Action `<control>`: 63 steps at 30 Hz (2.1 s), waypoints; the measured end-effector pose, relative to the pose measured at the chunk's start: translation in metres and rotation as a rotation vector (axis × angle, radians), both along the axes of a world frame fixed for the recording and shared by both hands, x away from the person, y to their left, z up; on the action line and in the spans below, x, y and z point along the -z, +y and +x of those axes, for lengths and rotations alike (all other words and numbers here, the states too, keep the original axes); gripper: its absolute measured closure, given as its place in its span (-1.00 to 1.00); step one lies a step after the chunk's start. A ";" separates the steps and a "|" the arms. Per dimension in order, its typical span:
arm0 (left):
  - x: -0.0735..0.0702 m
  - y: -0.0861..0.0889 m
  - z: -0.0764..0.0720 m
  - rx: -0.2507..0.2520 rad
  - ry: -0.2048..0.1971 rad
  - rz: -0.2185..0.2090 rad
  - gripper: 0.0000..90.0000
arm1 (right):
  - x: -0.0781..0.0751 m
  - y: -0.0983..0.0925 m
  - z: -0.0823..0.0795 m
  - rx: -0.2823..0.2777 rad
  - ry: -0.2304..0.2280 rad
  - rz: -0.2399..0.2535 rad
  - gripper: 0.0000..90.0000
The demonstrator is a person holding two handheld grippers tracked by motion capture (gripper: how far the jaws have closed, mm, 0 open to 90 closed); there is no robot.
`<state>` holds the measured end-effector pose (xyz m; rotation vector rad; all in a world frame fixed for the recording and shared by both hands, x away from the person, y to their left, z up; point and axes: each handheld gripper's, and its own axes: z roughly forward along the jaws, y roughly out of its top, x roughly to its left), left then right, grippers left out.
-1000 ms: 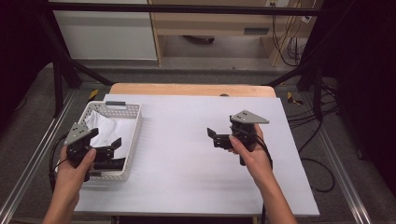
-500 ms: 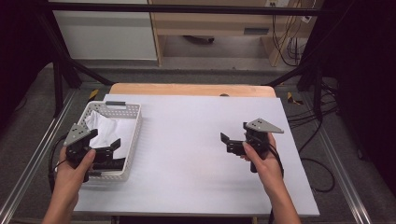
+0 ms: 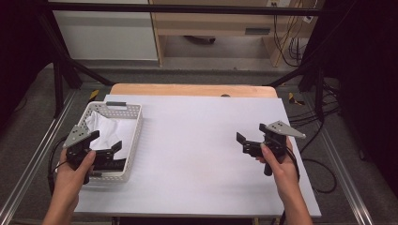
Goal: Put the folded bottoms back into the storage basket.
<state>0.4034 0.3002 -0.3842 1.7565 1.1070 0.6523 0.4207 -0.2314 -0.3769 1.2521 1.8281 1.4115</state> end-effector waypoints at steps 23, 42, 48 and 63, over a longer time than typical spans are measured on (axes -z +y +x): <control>0.002 0.000 -0.001 0.012 0.005 0.000 -0.89 | 0.008 -0.045 -0.018 0.089 -0.005 0.026 -0.90; 0.007 -0.005 -0.002 0.026 0.015 0.011 -0.89 | 0.031 -0.063 -0.030 0.133 0.014 0.011 -0.90; 0.007 -0.006 -0.002 0.027 0.016 0.013 -0.89 | 0.042 -0.062 -0.033 0.128 0.031 0.004 -0.90; 0.009 -0.012 -0.002 0.045 0.019 0.027 -0.89 | 0.060 -0.054 -0.036 0.111 0.054 -0.001 -0.89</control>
